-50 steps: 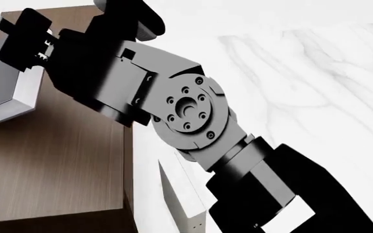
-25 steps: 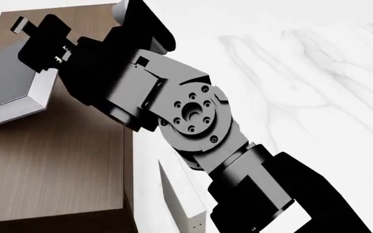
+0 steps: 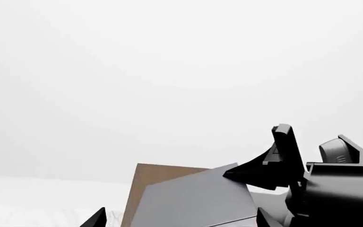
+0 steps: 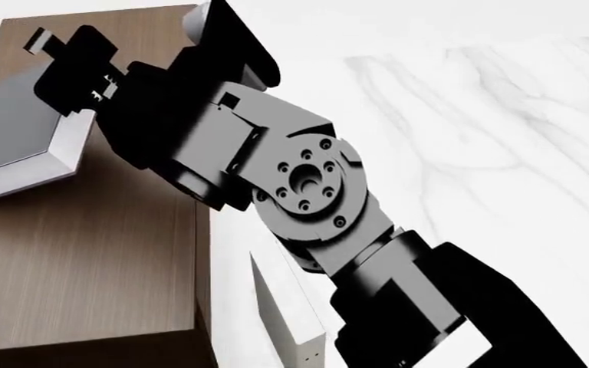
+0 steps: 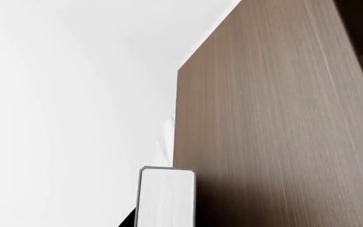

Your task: Pick up the book in the middle and place it on the cabinet shelf.

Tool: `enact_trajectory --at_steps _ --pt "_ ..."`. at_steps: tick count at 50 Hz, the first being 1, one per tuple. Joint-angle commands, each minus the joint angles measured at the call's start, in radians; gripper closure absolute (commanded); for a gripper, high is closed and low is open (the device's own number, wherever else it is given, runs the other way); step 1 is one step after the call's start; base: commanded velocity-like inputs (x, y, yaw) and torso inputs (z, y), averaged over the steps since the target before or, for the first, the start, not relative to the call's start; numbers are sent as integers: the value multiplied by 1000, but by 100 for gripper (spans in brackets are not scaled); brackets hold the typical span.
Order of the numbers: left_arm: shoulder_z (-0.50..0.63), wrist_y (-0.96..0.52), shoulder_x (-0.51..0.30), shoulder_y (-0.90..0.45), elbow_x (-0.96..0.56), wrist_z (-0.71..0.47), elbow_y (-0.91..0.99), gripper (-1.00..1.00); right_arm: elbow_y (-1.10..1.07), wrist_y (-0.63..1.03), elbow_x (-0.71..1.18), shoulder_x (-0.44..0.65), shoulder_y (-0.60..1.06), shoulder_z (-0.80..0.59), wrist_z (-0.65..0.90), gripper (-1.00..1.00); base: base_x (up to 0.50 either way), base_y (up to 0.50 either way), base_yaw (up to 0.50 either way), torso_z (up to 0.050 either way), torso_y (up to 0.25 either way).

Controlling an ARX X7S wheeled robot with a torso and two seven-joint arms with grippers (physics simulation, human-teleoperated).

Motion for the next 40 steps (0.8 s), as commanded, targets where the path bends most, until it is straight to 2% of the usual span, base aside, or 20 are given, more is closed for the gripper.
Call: enact_trajectory --at_steps 1,21,35,40 --pt "0 10 -1 3 3 8 -10 -100 51 10 -76 6 15 -38 -29 -100 0 -3 0 0 0" --pt "11 -8 -3 -14 -7 -10 4 -100 31 -10 -43 56 25 -15 -18 -100 0 0 0 0 1" --pt "17 -8 -6 -8 0 -13 7 -100 -107 -67 -26 179 -9 41 32 -100 0 0 0 0 0" --pt "-6 -11 -27 -16 -14 -29 14 -100 -272 -157 -88 281 -55 82 22 -100 0 0 0 0 0"
